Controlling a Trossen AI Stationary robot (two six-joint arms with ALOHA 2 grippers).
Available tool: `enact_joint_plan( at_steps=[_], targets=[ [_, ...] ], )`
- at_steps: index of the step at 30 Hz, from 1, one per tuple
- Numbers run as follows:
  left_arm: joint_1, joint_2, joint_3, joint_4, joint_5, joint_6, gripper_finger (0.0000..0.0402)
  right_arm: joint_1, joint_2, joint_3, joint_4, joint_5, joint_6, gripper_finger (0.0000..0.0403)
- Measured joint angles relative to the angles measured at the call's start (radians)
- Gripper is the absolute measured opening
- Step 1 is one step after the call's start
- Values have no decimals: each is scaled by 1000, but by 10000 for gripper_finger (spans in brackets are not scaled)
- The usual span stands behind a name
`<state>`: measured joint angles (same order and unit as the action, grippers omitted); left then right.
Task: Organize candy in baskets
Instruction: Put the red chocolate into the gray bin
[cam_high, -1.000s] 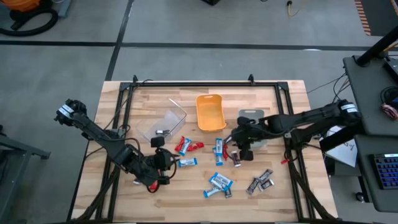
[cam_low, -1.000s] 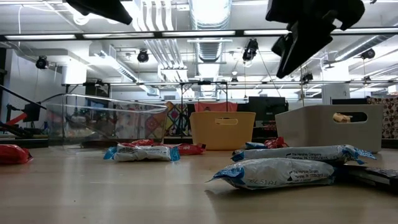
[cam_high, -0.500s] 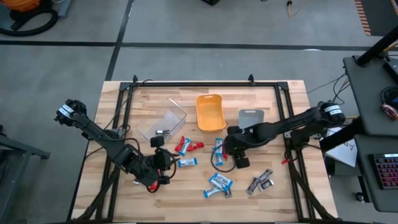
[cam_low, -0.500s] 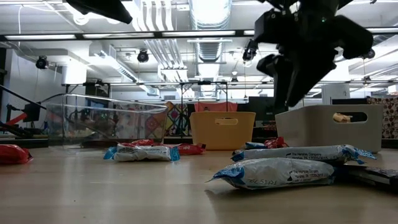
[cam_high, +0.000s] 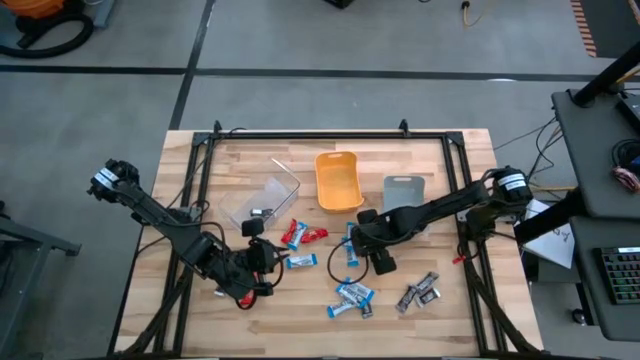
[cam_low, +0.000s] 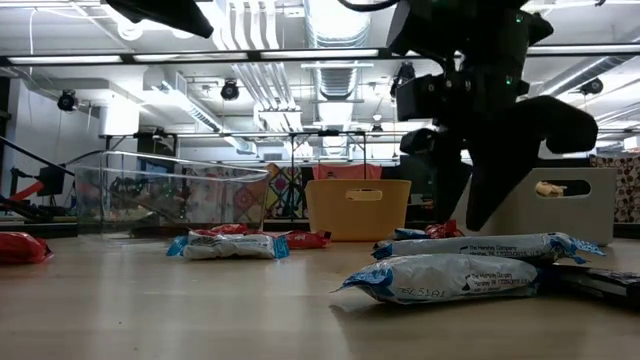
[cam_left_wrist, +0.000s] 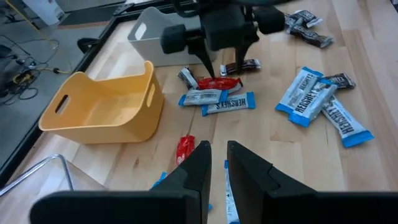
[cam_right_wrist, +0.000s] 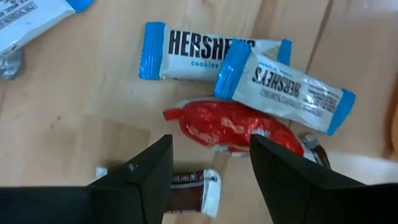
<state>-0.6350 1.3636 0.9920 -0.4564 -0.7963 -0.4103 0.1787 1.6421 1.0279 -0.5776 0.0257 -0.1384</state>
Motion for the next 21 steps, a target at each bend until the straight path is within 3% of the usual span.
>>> enact_joint_plan(
  at_steps=[10, 21],
  targets=[
    [0, 0, 0, 2, -8, 0, 37, 0, 50, 0, 39, 3, -29, 147],
    [0, 2, 0, 4, -9, 0, 37, 0, 63, 0, 44, 6, -36, 22]
  ],
)
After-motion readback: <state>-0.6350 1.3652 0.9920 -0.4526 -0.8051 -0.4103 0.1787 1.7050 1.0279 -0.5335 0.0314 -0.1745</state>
